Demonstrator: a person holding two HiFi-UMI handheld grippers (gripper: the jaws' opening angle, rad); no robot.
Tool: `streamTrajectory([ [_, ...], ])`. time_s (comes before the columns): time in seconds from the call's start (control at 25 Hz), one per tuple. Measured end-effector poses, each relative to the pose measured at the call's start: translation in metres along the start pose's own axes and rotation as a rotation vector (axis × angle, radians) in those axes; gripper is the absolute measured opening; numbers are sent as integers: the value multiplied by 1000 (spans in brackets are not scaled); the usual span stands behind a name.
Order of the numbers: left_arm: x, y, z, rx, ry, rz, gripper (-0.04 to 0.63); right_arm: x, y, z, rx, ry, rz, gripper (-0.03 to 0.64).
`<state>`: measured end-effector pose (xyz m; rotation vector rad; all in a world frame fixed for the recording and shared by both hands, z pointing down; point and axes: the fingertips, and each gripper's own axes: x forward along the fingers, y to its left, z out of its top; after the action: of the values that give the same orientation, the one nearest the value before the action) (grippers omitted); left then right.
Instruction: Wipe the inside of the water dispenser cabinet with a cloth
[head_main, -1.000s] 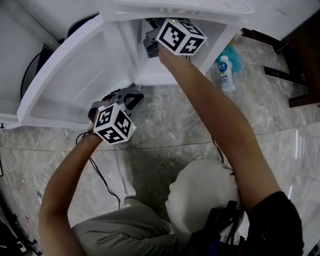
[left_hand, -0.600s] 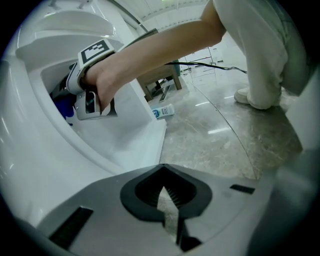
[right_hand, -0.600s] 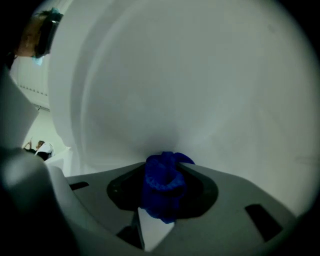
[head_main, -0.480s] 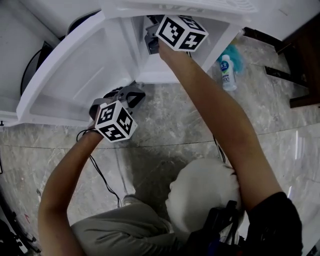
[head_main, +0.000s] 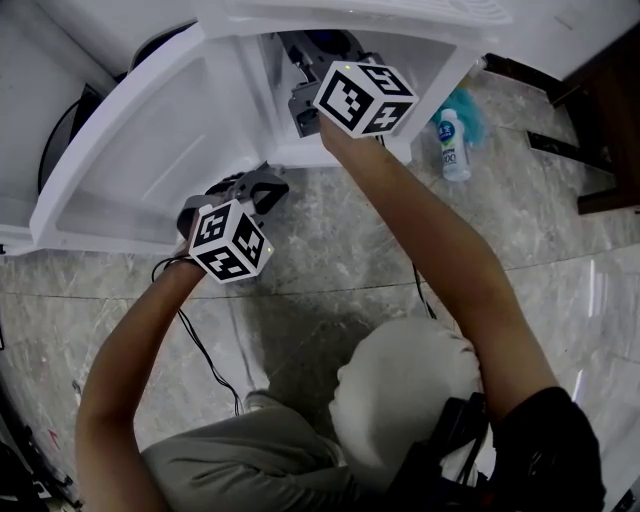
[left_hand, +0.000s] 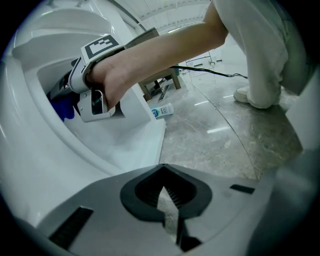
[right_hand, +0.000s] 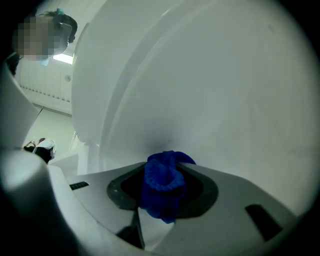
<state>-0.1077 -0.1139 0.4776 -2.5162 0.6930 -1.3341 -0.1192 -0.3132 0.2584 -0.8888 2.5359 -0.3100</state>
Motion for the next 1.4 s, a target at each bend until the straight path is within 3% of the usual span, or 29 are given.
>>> streamTrajectory([
  [0.36,2,-7,-5,6,19,-23,5,36,-24,10,7,1,-67,123],
  [0.68,7,-2,16,24,-23,-13,5,-5,-16,-8,2,121,13,123],
  [0.92,1,16,35,-17,-121,50,5,-62,-18,-22,6,304,31,123],
  [1.08,2,43,66,-67,-213,156,11,-84,-16,-8,-18,378,54,123],
  [1.12,1,52,75,-88,-245,179,32,-88,-15,-3,-29,393,58,123],
  [1.28,-5,88,109,-152,-355,272,223,-105,-7,7,-47,484,77,123],
  [1.4,-15,109,130,-153,-412,337,229,-121,1,4,-36,597,92,123],
])
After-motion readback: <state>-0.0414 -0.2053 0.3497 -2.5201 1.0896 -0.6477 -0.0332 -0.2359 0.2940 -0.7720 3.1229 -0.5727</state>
